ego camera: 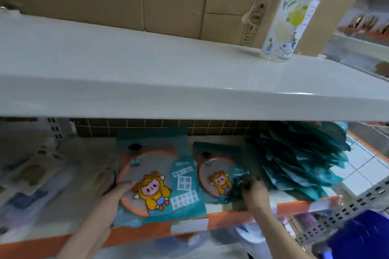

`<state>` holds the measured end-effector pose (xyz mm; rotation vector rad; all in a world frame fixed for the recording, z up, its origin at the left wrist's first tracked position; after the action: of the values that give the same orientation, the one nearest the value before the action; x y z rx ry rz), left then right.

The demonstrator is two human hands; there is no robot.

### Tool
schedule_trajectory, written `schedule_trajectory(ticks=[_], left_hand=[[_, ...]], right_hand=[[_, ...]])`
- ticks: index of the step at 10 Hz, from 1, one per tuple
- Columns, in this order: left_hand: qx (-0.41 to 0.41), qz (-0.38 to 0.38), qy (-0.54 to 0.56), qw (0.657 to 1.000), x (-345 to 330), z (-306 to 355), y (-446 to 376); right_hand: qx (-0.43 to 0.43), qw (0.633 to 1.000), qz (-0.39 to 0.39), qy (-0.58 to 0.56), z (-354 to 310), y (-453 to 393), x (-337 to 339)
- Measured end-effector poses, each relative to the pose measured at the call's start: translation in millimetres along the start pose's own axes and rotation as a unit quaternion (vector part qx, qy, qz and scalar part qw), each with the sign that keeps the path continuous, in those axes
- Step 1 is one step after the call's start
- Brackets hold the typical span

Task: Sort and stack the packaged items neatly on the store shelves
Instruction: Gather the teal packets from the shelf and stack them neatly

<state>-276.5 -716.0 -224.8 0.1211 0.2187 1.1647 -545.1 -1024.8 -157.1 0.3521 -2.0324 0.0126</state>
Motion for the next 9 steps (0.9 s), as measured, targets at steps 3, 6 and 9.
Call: schedule_trajectory(ticks=[3,6,9], left_hand=[[-0.023,-0.075,-0.017,0.997,-164,49,63],[-0.163,-0.069,-0.561,0.809,-219,30,60],[-0.202,-0.14,-0.481,0.842,-199,40,79]], right_hand=[[0.089,0.992,-0.021,-0.09,19,-15,12],[0.093,0.982,-0.073,-0.146,31,-11,15],[0.114,0.991,-0.022,-0.069,23,-7,14]])
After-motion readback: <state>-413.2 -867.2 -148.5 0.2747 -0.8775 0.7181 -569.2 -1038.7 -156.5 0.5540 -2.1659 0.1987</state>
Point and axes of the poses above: each hand's wrist, its own y-axis away from the middle knuckle, its own x-axis out of the back of the hand, z = x × y, the point moved 7 cm from there along -y, towards the middle knuckle, and after that the axes turned 10 degrees about -x, right-handed, at the moved point
